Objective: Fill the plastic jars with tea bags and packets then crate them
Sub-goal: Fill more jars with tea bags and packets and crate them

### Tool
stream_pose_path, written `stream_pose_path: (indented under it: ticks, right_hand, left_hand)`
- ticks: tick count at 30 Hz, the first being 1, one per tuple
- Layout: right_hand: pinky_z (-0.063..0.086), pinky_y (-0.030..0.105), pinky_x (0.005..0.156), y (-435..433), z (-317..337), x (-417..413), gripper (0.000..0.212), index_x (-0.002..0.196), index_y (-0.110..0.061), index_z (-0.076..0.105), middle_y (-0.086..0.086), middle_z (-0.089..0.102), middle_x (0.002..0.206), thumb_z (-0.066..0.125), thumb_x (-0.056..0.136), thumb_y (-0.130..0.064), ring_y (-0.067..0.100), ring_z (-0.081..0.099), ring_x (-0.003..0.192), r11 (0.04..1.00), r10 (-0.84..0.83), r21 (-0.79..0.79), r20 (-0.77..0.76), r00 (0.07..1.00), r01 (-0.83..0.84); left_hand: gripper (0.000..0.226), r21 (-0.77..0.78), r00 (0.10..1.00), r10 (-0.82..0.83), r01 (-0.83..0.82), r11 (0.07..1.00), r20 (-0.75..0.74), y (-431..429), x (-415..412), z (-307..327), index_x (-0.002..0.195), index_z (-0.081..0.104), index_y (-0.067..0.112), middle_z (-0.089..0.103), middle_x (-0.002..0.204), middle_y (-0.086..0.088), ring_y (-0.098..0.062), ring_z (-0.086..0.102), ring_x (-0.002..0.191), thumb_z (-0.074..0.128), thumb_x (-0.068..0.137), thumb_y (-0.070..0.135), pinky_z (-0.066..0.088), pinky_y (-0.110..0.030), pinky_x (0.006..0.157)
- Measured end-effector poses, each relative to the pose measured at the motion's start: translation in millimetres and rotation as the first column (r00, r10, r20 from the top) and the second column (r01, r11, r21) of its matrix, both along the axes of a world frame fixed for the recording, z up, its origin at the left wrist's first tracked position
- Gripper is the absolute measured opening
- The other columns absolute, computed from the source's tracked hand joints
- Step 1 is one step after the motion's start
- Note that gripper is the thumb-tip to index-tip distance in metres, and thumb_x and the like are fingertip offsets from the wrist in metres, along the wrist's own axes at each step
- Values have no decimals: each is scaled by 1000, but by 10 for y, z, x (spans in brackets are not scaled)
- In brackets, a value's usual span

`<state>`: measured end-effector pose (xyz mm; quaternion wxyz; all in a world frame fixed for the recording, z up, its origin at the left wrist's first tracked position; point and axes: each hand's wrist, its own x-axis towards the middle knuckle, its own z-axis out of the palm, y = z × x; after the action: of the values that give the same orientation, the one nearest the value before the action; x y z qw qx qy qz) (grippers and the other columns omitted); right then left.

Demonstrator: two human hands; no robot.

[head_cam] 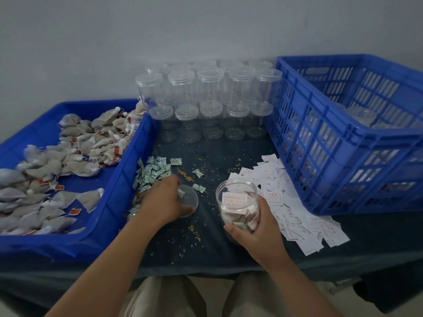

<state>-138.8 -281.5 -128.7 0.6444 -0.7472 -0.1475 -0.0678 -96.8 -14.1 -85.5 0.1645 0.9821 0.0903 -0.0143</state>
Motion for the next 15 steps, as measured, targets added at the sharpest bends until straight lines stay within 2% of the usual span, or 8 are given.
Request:
stream_pose_path:
  ticks: [2,5,7,10,11,12,15]
  right_hand:
    - [50,7,91,-1,-3,0,70,129,-39,57,-25,69,124,92,69,-49,-2,67,118,999,-4,-38,4,1000,4]
    - [50,9,92,8,-2,-18,77,131,-43,55,-23,68,125,93,67,-65,2,67,119,997,4,-81,9,1000,-3]
    - [52,11,93,20,0,-27,78,133,-53,51,-22,68,127,90,67,-71,4,67,121,994,27,-105,7,1000,-26]
    - [54,15,92,32,-12,-29,76,129,-58,50,-18,68,126,94,68,-63,9,68,120,987,55,-156,29,998,-50]
    - [55,16,91,35,-17,-27,76,129,-57,51,-18,69,126,96,68,-59,10,68,119,985,56,-166,36,998,-49]
    - [55,17,91,35,-21,-24,76,129,-57,51,-18,69,125,96,68,-57,10,69,118,985,55,-166,38,998,-48]
    - [58,20,89,23,-49,-11,75,132,-49,53,-16,71,124,96,71,-56,10,71,114,988,53,-148,17,998,-50]
  left_hand:
    - [51,-114,997,21,-13,993,68,-56,10,84,117,54,35,67,102,15,-2,62,86,88,80,47,57,-31,76]
    - [22,-341,972,19,65,938,235,-245,-11,234,106,71,39,69,86,19,0,65,80,83,87,42,50,-21,68]
    - [10,-511,952,40,127,850,304,-404,-55,345,92,73,35,72,93,24,1,68,84,80,89,41,55,-25,73]
    - [22,-744,975,-60,201,638,213,-612,-139,529,98,64,32,68,124,28,4,67,108,72,89,50,58,-39,97]
    - [30,-763,971,-146,237,601,187,-644,-176,581,106,62,34,66,128,28,3,67,113,68,87,56,57,-39,100]
    - [39,-735,950,-252,302,607,183,-667,-214,627,117,59,39,65,129,30,3,66,115,66,86,62,58,-34,100]
    - [68,-516,845,-506,515,684,172,-719,-310,676,147,43,56,52,137,33,10,53,126,62,84,74,47,-8,97]
